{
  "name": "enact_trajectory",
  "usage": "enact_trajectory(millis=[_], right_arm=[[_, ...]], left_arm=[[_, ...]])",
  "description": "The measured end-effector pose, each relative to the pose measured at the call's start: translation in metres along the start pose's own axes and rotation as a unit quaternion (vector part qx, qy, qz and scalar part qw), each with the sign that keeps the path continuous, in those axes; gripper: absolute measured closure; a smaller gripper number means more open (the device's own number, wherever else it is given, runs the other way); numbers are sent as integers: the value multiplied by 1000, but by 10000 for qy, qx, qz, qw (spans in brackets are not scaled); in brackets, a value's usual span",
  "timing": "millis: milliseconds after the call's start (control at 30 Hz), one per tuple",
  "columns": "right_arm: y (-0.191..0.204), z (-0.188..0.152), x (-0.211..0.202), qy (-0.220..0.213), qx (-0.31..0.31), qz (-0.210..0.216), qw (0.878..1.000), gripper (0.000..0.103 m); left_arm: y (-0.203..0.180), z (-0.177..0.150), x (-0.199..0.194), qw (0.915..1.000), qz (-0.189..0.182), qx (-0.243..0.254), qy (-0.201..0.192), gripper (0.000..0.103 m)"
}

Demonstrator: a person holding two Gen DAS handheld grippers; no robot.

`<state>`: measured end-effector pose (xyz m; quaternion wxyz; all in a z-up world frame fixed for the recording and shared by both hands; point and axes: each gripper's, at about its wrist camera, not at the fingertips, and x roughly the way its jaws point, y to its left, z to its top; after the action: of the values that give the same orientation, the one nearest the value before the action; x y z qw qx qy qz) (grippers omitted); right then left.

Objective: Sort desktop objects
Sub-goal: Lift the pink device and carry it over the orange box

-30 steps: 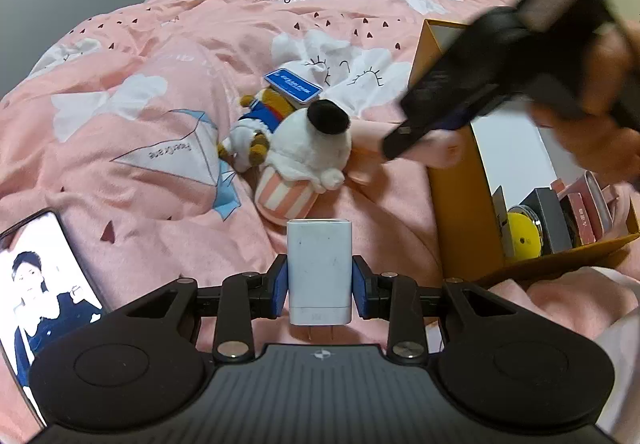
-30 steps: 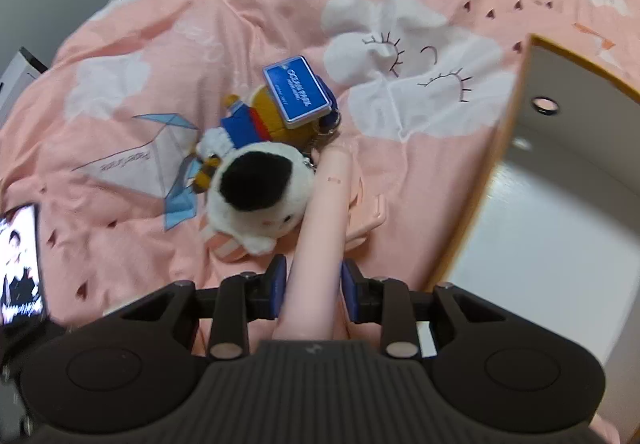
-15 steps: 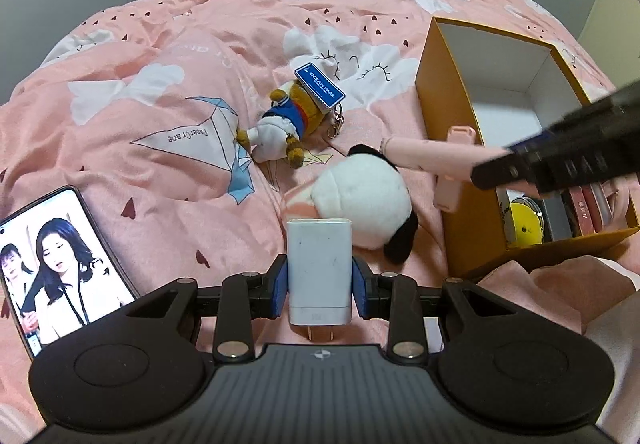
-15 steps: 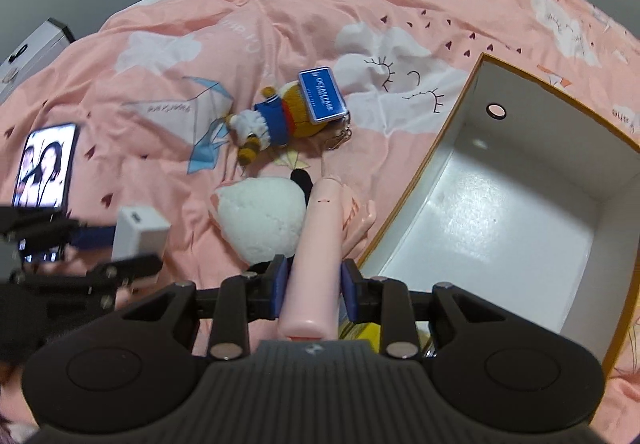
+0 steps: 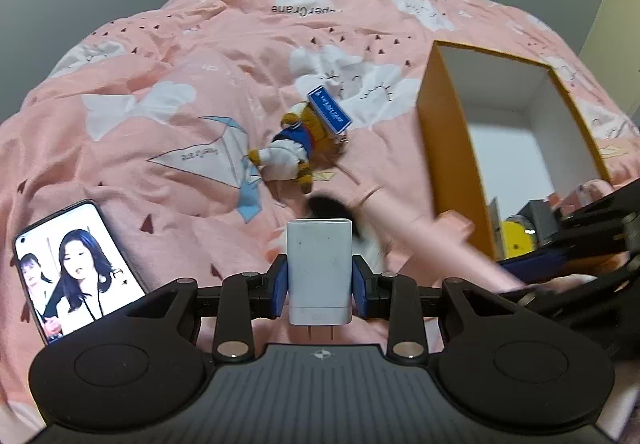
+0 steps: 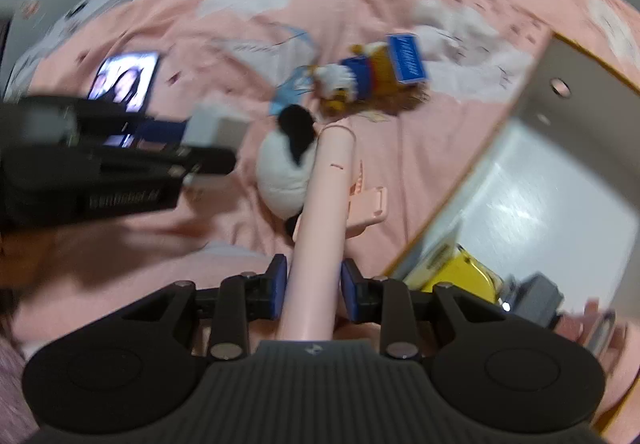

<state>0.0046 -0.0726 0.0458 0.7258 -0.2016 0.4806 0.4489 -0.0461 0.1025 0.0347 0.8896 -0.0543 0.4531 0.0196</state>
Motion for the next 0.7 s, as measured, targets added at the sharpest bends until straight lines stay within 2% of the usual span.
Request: enact_trajectory(millis=[133, 233, 333, 500, 700], right_arm=[[15, -2, 18, 36, -668, -293, 9973, 72], [20, 0, 28, 49, -1217, -417, 9917, 72], [22, 1, 32, 108, -1553, -260, 9875, 68], [4, 6, 36, 359, -981, 90, 9945, 65], [-6, 10, 19, 182, -824, 378, 9957, 64]], left_arm=[[-1, 0, 0, 9997, -243, -69, 49, 66], [-7, -2, 1, 9999, -130, 45, 69, 66], [-12, -4, 6, 9997, -33, 191, 115, 66], [-21, -6, 16, 9989, -176, 318, 285, 66], [-27, -8, 25, 9980, -243, 419, 405, 66]])
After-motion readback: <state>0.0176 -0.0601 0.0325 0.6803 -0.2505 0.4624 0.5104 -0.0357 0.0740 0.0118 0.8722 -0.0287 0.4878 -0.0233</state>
